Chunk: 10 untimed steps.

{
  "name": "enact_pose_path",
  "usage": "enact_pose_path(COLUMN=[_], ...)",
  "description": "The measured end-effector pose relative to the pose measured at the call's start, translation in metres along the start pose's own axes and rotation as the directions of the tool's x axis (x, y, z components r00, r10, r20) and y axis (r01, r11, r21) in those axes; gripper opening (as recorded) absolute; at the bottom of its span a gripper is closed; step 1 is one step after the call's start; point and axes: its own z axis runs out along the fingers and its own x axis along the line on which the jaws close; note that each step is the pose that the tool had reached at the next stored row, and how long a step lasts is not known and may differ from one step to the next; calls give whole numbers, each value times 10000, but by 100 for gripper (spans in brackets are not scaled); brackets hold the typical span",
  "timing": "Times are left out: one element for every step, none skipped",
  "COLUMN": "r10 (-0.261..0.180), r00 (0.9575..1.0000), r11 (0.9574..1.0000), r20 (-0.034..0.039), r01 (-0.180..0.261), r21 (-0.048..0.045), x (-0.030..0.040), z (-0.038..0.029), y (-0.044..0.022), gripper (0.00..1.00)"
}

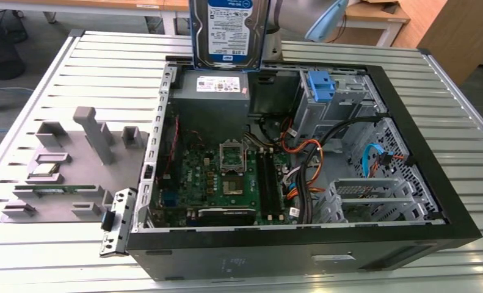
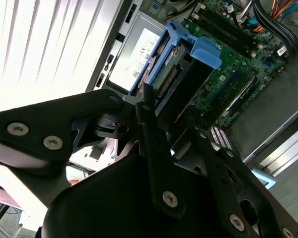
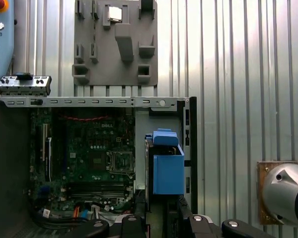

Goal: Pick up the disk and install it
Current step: 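Pick up the disk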

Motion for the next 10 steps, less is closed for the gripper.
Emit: enact_pose_path(r10=[1,0,0,0,0,-1,0,0,0,0], r00=[10000,10000,10000,10000,10000,10000,10000,10000,10000,10000], r11=[10000,10000,10000,10000,10000,10000,10000,10000,10000,10000], r20=[0,0,0,1,0,1,0,0,-1,0], r01=[-1,0,0,0,0,1,0,0,0,0], r21=[0,0,1,0,0,0,0,0,0,0], x=[0,0,0,0,0,0,0,-1,-1,-1], z=[0,0,0,0,0,0,0,0,0,0], y=[-2,-3,-4,-5,-7,-10,-13,-18,-24,-30], gripper=[35,35,35,35,35,35,35,35,35,35])
